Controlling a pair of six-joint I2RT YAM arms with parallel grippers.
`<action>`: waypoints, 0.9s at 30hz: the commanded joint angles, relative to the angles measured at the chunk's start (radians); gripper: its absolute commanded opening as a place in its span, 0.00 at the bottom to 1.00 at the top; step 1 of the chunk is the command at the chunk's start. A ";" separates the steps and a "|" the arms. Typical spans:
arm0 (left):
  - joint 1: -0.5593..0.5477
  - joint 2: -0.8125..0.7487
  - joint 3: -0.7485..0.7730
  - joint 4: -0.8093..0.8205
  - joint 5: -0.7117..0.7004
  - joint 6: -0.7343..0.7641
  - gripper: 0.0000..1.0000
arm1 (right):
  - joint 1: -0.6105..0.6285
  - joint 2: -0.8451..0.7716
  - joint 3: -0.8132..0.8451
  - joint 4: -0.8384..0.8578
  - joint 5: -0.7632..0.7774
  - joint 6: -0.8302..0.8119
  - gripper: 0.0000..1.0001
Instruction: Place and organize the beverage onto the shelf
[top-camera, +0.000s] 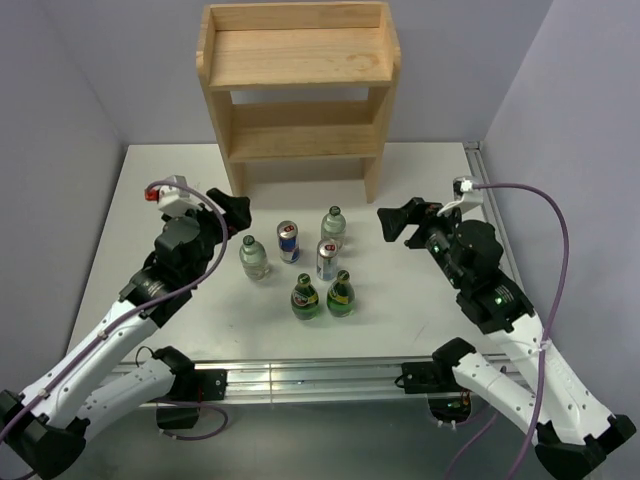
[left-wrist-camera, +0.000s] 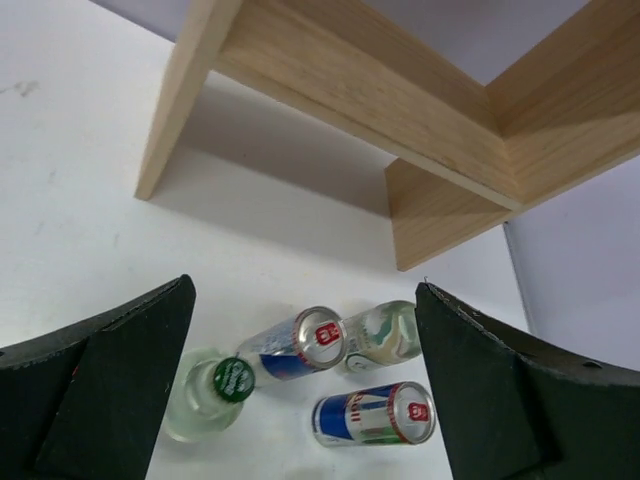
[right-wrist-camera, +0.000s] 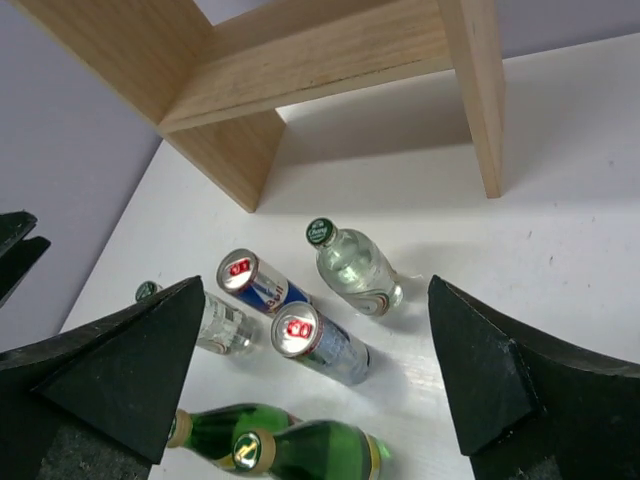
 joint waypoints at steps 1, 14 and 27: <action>-0.039 -0.035 0.001 -0.151 -0.147 0.006 0.99 | 0.018 -0.060 -0.016 -0.077 0.027 0.006 1.00; -0.138 -0.113 -0.174 -0.156 -0.125 -0.062 0.99 | 0.219 -0.273 -0.304 -0.118 0.029 0.286 1.00; -0.210 -0.176 -0.211 -0.145 -0.153 -0.027 0.98 | 1.064 0.122 -0.220 -0.542 0.897 0.992 1.00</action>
